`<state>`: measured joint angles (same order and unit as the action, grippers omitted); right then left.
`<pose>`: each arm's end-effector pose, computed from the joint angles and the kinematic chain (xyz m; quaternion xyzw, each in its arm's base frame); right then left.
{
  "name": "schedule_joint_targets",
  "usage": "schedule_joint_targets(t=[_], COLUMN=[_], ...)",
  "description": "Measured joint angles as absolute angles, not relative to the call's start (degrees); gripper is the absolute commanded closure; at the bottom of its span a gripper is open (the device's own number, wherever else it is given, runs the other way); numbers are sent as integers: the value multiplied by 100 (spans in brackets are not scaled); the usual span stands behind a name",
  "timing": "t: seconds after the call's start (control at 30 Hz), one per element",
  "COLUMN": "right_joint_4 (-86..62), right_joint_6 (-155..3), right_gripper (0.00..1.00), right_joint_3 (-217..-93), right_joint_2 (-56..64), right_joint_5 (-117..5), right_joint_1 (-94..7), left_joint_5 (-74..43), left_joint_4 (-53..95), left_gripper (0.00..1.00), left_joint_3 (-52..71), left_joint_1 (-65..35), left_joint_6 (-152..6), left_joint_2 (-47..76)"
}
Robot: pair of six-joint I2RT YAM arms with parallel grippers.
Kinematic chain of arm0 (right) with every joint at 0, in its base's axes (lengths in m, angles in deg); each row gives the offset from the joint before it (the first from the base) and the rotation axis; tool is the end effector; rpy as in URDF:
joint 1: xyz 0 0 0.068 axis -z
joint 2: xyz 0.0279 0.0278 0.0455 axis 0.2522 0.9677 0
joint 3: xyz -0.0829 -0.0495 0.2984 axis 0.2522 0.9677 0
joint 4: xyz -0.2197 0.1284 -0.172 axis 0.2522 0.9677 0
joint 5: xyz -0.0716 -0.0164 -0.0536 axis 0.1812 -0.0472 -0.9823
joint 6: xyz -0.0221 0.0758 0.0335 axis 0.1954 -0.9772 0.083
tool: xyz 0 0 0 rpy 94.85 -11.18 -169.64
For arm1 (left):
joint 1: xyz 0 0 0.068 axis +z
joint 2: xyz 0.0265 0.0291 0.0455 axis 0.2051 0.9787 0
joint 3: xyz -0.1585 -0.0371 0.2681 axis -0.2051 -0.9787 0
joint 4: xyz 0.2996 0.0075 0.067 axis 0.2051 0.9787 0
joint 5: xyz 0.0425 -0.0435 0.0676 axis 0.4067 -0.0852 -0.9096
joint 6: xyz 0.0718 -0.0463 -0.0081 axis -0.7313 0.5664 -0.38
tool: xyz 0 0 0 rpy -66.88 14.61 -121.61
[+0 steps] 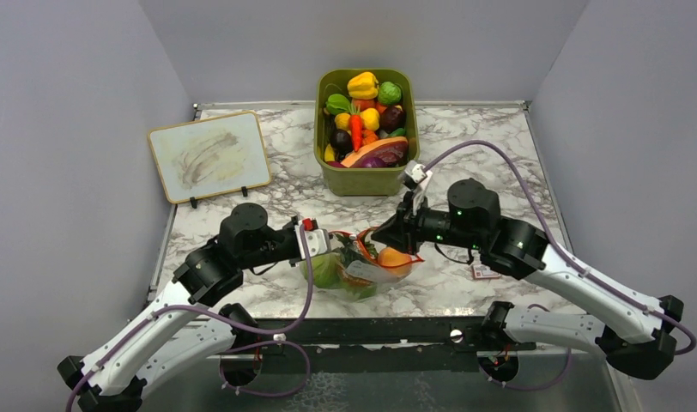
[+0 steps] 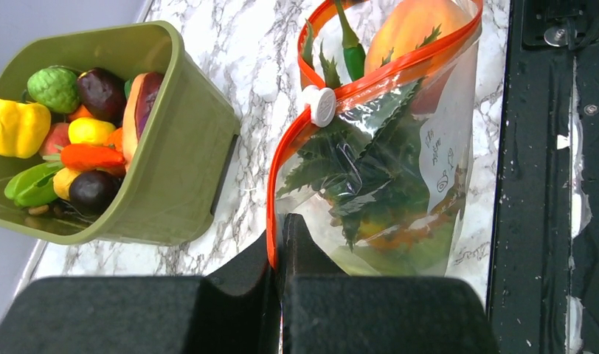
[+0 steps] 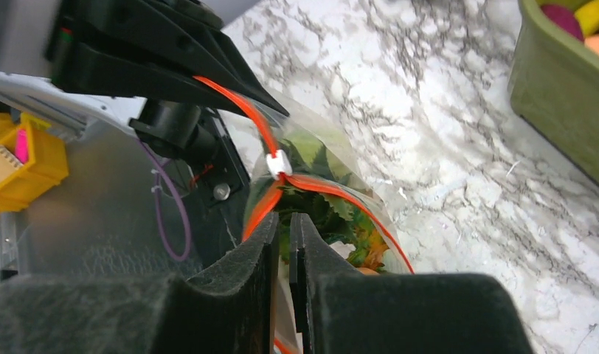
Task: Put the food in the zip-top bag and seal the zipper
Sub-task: Adjust the zipper food storage bag at the center of the board.
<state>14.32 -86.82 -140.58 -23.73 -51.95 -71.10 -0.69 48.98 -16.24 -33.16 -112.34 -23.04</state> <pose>0.1307 0.2254 0.4100 -0.3249 0.7453 0.4141 0.4092 0.1189 -0.1609 0.3600 0.5641 0.5666 -0.2471 0.5475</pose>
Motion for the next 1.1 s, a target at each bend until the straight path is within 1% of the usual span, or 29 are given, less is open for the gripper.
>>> schedule_joint_targets(t=[0.2, 0.33, 0.43, 0.53, 0.67, 0.73, 0.93, 1.1], right_joint_4=[1273, 884, 112, -1068, -2480, -2766, -2189, -1798], right_joint_6=[-8837, -9008, -9150, -9357, -9641, -9711, -9731, -9757], right_gripper=[88, 80, 79, 79, 79, 80, 82, 83], right_joint_3=[-13590, -13168, -12821, -12204, -11505, -11393, -12250, -12547], right_joint_2=[-2002, -1864, -1807, -1846, -1870, -1803, -904, -609], right_joint_5=[-5125, -4900, -4706, -4456, -4413, -4481, -5392, -6299], right_joint_1=[-7110, -7110, -7099, -7086, -7079, -7084, -7442, -7866], left_joint_5=[-168, -249, -281, -294, -294, -299, -756, -1090], left_joint_4=[4692, 4472, 4301, 4107, 3820, 3737, 3676, 3696], left_gripper=[100, 100, 100, 100, 100, 100, 100, 100], left_joint_3=[-1797, -1981, -2101, -2263, -2518, -2571, -2726, -2735], left_joint_1=[-3316, -3316, -3316, -3311, -3303, -3283, -3204, -3185], left_joint_6=[-11114, -11027, -10968, -10887, -10765, -10721, -10712, -10751], left_joint_2=[-2455, -2571, -2617, -2645, -2685, -2689, -2707, -2693])
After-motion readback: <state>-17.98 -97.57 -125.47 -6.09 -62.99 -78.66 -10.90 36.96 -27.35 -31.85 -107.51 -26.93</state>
